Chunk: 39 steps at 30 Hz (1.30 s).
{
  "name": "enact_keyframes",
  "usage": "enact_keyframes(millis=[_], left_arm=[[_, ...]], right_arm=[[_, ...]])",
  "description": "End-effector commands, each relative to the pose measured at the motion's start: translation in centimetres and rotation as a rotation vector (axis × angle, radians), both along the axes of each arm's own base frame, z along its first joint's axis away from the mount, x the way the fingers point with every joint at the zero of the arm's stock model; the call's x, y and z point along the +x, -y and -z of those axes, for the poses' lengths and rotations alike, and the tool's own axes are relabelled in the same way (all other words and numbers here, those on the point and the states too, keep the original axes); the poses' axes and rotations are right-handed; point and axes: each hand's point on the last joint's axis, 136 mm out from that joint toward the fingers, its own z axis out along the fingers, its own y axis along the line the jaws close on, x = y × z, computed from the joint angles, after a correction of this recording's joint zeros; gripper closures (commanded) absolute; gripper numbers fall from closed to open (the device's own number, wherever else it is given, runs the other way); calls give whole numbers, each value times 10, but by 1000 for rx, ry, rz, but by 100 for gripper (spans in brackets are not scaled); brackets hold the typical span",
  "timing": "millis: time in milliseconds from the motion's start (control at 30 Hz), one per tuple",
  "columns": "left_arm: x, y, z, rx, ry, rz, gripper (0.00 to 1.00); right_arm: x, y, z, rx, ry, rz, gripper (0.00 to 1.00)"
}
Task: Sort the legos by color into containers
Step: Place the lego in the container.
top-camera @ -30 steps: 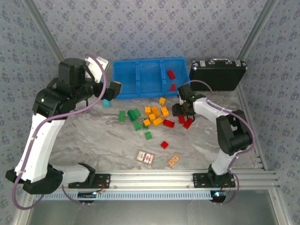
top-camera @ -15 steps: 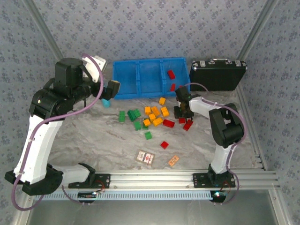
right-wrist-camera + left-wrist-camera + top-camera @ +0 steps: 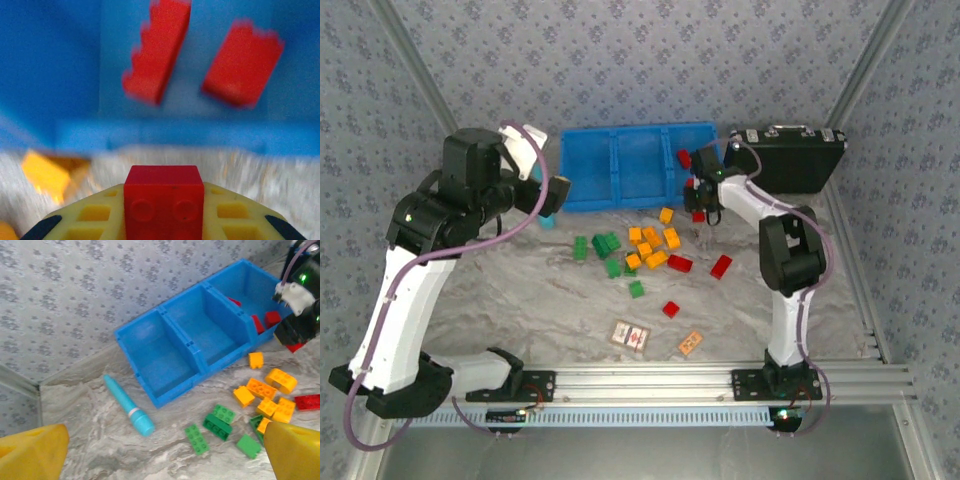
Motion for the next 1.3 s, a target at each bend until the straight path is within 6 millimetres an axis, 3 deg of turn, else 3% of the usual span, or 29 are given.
enact_keyframes(millis=[0, 267, 433, 567, 767, 900, 1067, 1267], left_arm=[[-7, -18, -23, 36, 94, -52, 0], [0, -25, -16, 109, 109, -76, 0], [5, -31, -15, 168, 136, -109, 0], [6, -28, -13, 179, 137, -99, 0], [0, -19, -18, 166, 159, -65, 0], [-10, -15, -24, 143, 178, -39, 0], [-21, -13, -29, 86, 187, -12, 0], [-35, -11, -34, 29, 200, 28, 0]], right_arm=[[29, -3, -4, -17, -1, -2, 76], [102, -13, -2, -29, 49, 30, 77], [123, 4, -2, -23, 88, 61, 73], [121, 6, -13, -12, 103, 53, 66], [97, 1, -46, -5, 130, 19, 54], [70, 6, -66, -9, 136, 8, 48], [10, 23, -81, -19, 125, 32, 48], [-78, 59, -65, -8, 55, 155, 49]])
